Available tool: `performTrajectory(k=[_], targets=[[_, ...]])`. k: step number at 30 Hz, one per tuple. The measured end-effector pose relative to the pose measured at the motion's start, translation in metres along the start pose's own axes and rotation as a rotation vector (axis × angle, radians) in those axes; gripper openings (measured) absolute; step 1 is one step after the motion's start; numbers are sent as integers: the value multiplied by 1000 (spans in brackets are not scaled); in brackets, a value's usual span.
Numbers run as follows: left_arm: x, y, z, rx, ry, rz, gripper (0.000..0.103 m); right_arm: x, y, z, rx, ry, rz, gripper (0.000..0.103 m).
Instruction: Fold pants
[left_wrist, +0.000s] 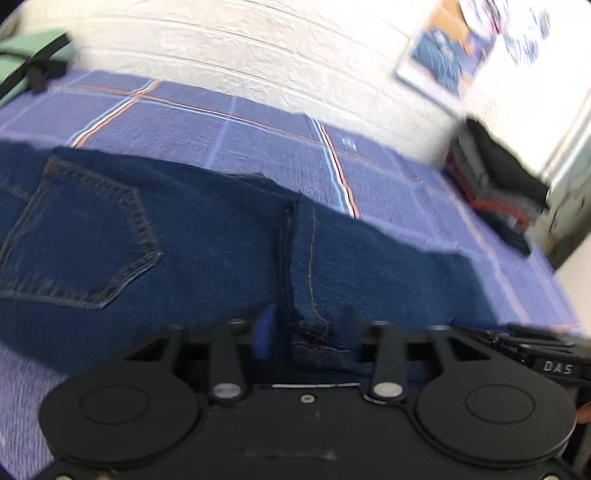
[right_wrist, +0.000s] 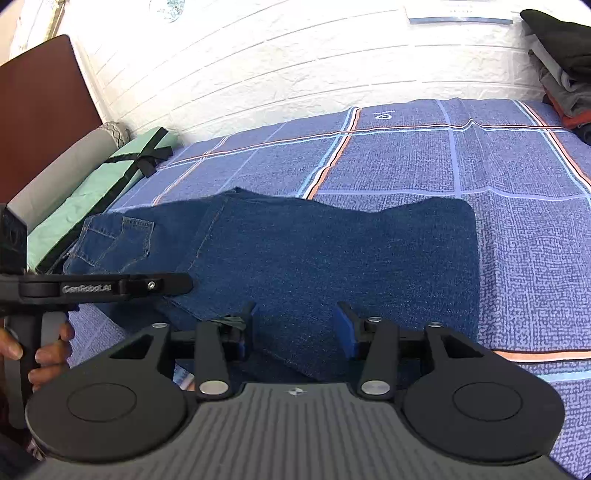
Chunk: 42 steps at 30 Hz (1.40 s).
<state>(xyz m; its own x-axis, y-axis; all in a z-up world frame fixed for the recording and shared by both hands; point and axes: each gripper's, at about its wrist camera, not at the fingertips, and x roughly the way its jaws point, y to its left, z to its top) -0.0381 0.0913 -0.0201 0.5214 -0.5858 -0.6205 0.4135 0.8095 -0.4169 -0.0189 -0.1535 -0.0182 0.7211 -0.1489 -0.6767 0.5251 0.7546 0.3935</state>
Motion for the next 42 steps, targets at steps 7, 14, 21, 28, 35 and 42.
performTrajectory(k=[7, 14, 21, 28, 35, 42], targets=[[-78, 61, -8, -261, -201, 230, 66, 12, 24, 7, -24, -5, 108, 78], [-110, 125, -27, -501, -277, 381, 66, 31, 53, 5, -92, 56, 162, 78], [-95, 153, -18, -484, -309, 369, 63, 42, 64, 6, -113, 82, 134, 79], [-75, 176, -4, -462, -352, 352, 63, 56, 77, 7, -144, 96, 90, 77], [-59, 182, 11, -443, -369, 356, 63, 71, 90, 12, -172, 95, 59, 32], [-62, 177, 22, -466, -355, 352, 21, 79, 98, 2, -244, 85, 42, 30]])
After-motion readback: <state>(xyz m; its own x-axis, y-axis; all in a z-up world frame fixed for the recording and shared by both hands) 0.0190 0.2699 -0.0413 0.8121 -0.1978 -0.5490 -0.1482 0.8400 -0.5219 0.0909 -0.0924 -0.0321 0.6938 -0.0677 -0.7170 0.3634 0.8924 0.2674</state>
